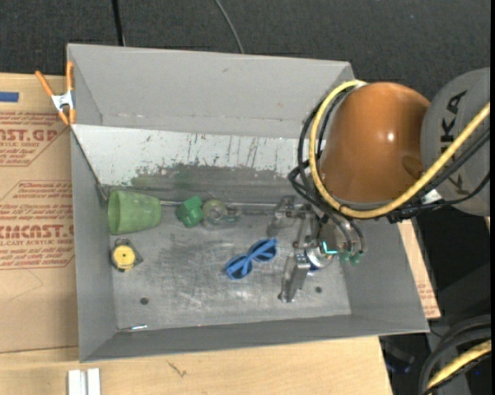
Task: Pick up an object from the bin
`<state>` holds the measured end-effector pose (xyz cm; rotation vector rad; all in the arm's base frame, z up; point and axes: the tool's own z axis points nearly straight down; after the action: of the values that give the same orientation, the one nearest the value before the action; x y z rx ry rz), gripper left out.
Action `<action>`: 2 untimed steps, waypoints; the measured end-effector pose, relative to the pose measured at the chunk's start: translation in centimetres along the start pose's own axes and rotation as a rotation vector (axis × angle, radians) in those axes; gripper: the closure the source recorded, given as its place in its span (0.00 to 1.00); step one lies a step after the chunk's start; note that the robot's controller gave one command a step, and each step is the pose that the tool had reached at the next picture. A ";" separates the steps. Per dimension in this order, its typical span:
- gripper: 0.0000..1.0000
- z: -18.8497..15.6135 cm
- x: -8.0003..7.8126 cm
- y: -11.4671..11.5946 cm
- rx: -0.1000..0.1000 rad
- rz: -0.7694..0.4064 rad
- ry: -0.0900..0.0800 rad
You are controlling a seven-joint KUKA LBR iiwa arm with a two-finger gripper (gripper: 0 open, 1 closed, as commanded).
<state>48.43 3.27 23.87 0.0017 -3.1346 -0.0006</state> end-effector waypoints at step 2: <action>0.00 16.6 -8.1 -2.4 -0.003 0.270 -0.019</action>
Offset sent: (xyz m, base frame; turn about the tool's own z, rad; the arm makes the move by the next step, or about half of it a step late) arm 0.0865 -0.0105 -0.0667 0.0354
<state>56.42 0.93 7.18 -0.4220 -3.1250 -0.0043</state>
